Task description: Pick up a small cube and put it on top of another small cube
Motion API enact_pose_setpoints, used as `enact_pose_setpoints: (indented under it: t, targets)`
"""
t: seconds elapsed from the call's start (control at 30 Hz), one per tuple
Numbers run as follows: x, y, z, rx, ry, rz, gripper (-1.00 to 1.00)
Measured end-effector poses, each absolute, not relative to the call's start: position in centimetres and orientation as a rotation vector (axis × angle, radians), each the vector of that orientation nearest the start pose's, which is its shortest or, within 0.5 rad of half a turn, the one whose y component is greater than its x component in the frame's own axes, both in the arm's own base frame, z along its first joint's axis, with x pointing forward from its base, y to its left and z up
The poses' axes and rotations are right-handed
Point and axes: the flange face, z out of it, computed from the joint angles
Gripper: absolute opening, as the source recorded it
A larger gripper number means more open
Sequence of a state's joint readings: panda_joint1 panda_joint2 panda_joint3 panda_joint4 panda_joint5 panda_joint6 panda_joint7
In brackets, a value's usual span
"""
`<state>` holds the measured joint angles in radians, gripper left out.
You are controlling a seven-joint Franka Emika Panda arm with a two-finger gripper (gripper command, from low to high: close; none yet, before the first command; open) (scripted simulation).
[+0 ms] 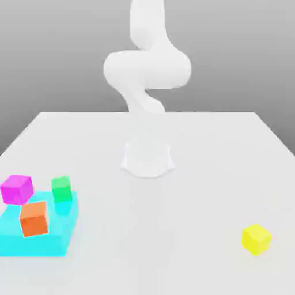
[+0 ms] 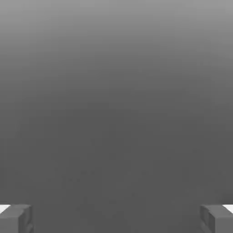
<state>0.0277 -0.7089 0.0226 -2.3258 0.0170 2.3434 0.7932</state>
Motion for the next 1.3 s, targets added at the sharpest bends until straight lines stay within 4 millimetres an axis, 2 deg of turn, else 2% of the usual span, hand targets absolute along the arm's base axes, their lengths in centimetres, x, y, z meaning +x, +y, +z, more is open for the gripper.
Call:
enact_pose_setpoints:
  t: [0.1, 0.2, 0.3, 0.4, 0.53, 0.67, 0.83, 0.97, 1.0, 1.17, 1.2, 1.3]
  targets:
    - [41.5, 5.4, 61.4, -2.591, 0.927, -0.814, 0.00]
    - [43.8, 8.7, 55.8, -2.671, 0.866, -0.700, 0.00]
    - [45.1, 12.1, 49.9, -2.749, 0.800, -0.587, 0.00]
    - [45.3, 15.4, 43.8, -2.825, 0.729, -0.474, 0.00]
    - [44.1, 19.5, 35.8, -2.922, 0.629, -0.325, 0.00]
    - [40.9, 23.7, 27.9, -3.019, 0.491, -0.175, 0.00]
    - [36.9, 25.5, 19.1, -3.109, 0.395, -0.016, 0.00]
    - [36.4, 25.7, 14.2, -3.117, 0.384, 0.000, 0.00]
    - [36.4, 25.7, 13.2, -3.117, 0.383, 0.001, -1.00]
    - [36.4, 25.7, 13.2, -3.117, 0.383, 0.000, -1.00]
    - [36.3, 25.7, 12.6, -3.117, 0.383, 0.000, -1.00]
    - [36.4, 25.7, 14.7, -3.117, 0.384, -0.001, -1.00]
